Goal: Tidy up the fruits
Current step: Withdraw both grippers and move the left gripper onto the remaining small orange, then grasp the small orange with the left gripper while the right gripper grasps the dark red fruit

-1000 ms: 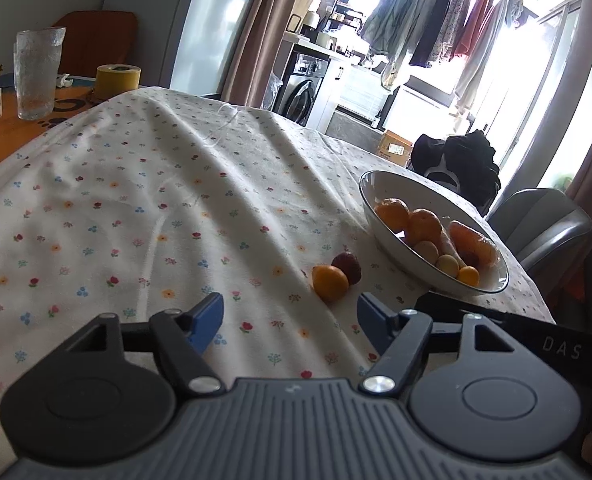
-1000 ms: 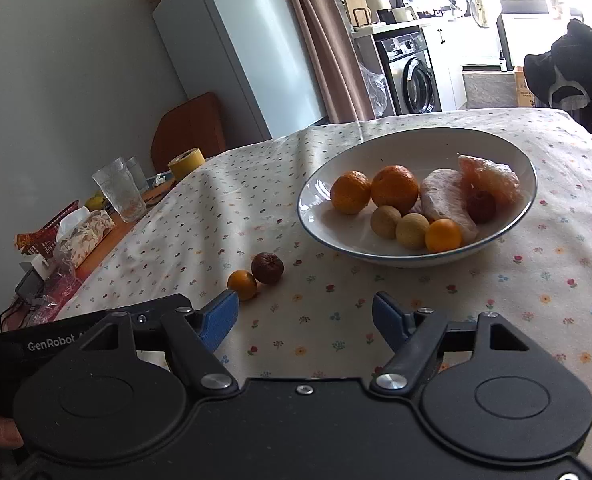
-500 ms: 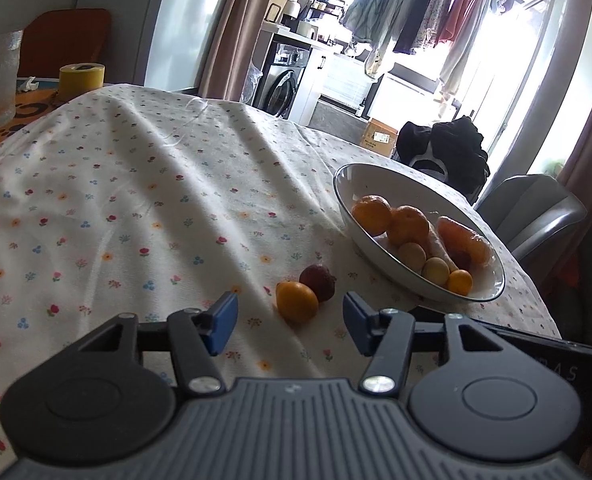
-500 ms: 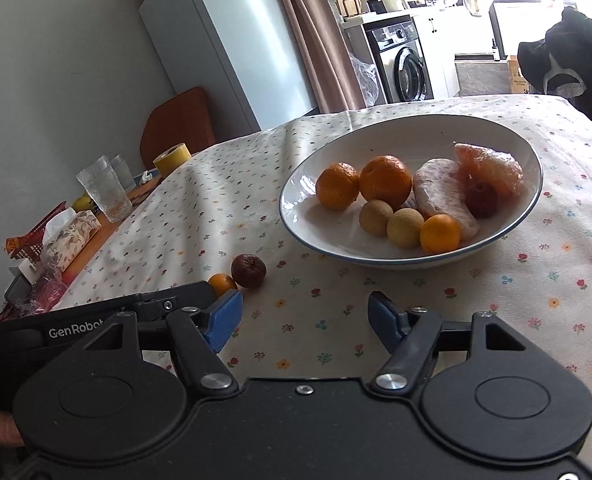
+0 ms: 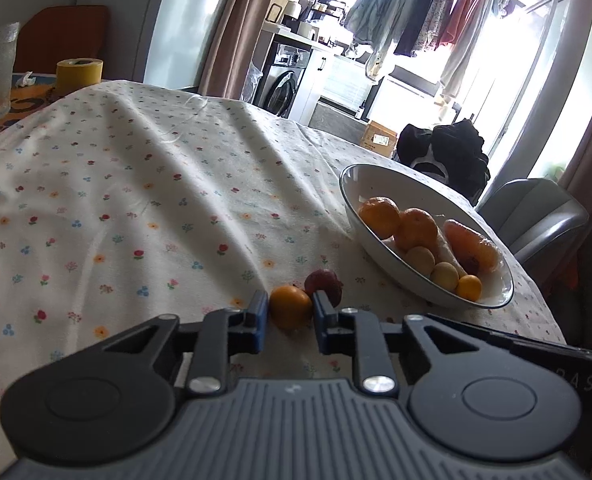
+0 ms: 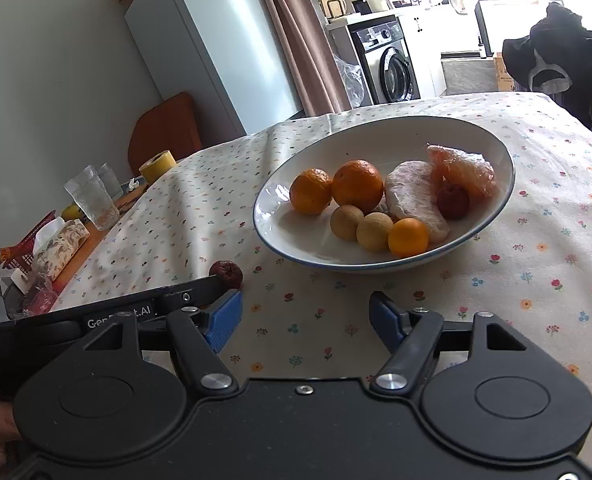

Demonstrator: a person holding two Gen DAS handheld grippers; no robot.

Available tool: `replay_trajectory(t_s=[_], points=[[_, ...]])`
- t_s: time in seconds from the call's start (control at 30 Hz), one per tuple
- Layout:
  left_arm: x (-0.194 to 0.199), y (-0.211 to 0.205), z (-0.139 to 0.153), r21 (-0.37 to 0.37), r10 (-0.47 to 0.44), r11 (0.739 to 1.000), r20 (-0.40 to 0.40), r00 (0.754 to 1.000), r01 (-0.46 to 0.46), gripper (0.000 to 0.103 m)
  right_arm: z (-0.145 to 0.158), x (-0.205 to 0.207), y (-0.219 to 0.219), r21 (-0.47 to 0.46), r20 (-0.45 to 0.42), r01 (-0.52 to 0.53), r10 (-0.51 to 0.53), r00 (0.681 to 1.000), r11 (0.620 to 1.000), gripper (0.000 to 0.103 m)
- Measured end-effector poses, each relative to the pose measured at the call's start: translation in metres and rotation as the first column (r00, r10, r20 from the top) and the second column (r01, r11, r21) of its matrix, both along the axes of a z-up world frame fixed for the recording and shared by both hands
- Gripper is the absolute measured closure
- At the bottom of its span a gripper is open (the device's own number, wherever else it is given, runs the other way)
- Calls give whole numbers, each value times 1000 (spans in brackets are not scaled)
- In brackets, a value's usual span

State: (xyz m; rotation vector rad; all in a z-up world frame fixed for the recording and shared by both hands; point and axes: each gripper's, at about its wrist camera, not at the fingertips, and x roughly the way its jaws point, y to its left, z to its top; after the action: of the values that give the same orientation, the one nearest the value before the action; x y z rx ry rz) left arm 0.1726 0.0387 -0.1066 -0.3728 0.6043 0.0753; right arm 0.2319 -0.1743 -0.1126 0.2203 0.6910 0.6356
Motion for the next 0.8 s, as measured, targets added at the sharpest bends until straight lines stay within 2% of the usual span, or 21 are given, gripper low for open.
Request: replay_trajectory(t_s=[0.2,0.6,0.8], points=[[-11,9,1,-22,9,1000,20,1000,-9,82,4,0,16,-15,14,-19,19,1000,1000,33],[-31,41,7,-40,94,995,28,995,-93,82,8,2,48,-24,26,-71,72,997,997,32],[-41,56,9,-39,136,990,24,990,-135,82,10,7,69,-32,34,-102,103,994,994,36]])
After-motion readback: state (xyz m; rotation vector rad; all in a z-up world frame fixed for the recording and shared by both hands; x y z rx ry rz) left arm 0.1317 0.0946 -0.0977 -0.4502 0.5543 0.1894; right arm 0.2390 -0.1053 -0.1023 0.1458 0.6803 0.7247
